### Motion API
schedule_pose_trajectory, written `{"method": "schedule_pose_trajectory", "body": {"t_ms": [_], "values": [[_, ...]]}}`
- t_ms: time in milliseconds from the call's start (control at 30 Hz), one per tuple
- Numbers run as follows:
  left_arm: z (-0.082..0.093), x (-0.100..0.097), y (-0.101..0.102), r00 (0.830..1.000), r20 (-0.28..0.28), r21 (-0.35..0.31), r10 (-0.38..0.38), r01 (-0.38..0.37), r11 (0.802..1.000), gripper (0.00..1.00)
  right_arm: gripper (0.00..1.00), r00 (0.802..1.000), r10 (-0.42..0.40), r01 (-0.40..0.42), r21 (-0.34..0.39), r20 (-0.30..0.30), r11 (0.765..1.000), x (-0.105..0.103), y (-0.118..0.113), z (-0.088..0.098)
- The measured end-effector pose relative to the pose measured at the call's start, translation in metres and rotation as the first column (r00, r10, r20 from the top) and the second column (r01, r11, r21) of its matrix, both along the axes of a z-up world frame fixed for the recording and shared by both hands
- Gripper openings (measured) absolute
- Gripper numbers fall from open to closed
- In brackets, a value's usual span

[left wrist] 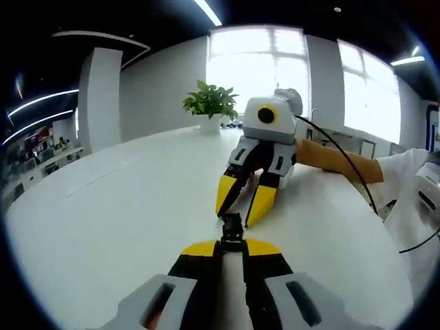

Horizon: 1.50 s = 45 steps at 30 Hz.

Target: Snap the two parts of the plastic buckle together until the buckle closes and remains connected.

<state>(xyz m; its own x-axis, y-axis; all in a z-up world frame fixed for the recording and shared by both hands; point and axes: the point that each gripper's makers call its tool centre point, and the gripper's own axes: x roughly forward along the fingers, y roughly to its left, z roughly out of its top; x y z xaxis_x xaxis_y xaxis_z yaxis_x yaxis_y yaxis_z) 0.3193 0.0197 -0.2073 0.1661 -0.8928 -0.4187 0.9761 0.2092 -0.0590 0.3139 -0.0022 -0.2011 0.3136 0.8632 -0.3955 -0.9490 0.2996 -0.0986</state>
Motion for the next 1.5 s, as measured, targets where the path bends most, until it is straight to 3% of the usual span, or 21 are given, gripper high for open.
{"method": "schedule_pose_trajectory", "body": {"t_ms": [167, 600, 967, 1067, 1500], "values": [[0.0, 0.001, 0.0, 1.0, 0.007, 0.005, -0.006, 0.006, 1.0, 0.11, 0.12, 1.0, -0.023, 0.023, 0.003, -0.003, 1.0, 0.001, -0.003, 0.001], [0.003, 0.011, 0.004, 0.999, 0.047, 0.01, -0.007, 0.007, 1.0, 0.12, 0.12, 0.999, -0.036, 0.036, -0.002, -0.027, 0.999, -0.006, -0.004, 0.0], [0.003, 0.008, 0.003, 0.998, 0.052, 0.007, -0.021, 0.021, 1.0, 0.12, 0.12, 1.0, -0.022, 0.022, -0.018, 0.011, 1.0, -0.002, -0.002, -0.001], [0.004, 0.011, 0.002, 0.995, 0.095, 0.006, 0.003, -0.003, 1.0, 0.15, 0.12, 1.0, -0.019, 0.019, -0.011, 0.004, 1.0, -0.002, -0.001, -0.001], [0.002, 0.007, 0.0, 1.0, 0.027, -0.008, -0.016, 0.016, 1.0, 0.12, 0.13, 1.0, -0.012, 0.012, -0.005, -0.01, 1.0, -0.001, 0.0, -0.001]]}}
